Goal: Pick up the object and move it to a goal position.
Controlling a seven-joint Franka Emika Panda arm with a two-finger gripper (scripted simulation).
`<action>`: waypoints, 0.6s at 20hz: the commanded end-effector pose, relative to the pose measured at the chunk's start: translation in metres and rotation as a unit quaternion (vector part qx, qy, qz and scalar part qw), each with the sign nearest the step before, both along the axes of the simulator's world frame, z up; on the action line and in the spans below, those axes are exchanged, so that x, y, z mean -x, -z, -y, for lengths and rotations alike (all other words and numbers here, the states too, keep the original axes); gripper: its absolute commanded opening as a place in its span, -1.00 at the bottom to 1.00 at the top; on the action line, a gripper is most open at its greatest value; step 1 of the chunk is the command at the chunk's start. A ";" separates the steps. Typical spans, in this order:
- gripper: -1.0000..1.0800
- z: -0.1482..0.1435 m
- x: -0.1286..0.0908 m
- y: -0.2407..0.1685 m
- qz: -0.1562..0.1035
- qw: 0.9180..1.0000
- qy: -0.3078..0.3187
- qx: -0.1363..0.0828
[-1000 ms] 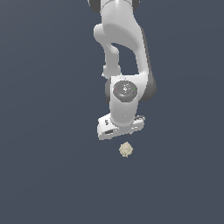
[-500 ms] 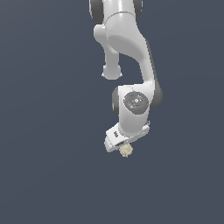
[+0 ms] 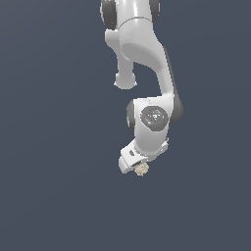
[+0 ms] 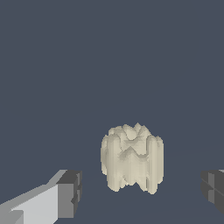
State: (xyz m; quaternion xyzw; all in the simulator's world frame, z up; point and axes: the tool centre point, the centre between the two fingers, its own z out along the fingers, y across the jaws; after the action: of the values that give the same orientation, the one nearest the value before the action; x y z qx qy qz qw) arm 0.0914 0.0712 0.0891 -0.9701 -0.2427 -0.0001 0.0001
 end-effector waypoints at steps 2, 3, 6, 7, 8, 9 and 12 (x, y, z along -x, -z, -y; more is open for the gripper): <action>0.92 0.000 0.000 0.012 0.000 1.000 -0.001 0.000; 0.92 0.000 0.001 0.018 0.000 1.000 -0.001 0.000; 0.92 0.000 0.001 0.035 0.000 1.000 -0.002 0.000; 0.92 0.000 0.001 0.040 0.000 1.000 -0.002 0.000; 0.92 0.000 0.001 0.043 0.000 1.000 -0.002 0.000; 0.92 0.000 0.001 0.046 0.000 1.000 -0.002 0.000; 0.92 0.000 0.000 0.048 0.000 1.000 -0.002 0.000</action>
State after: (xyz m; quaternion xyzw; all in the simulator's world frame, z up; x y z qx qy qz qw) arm 0.0903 0.0714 0.0414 -0.9696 -0.2448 0.0012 0.0002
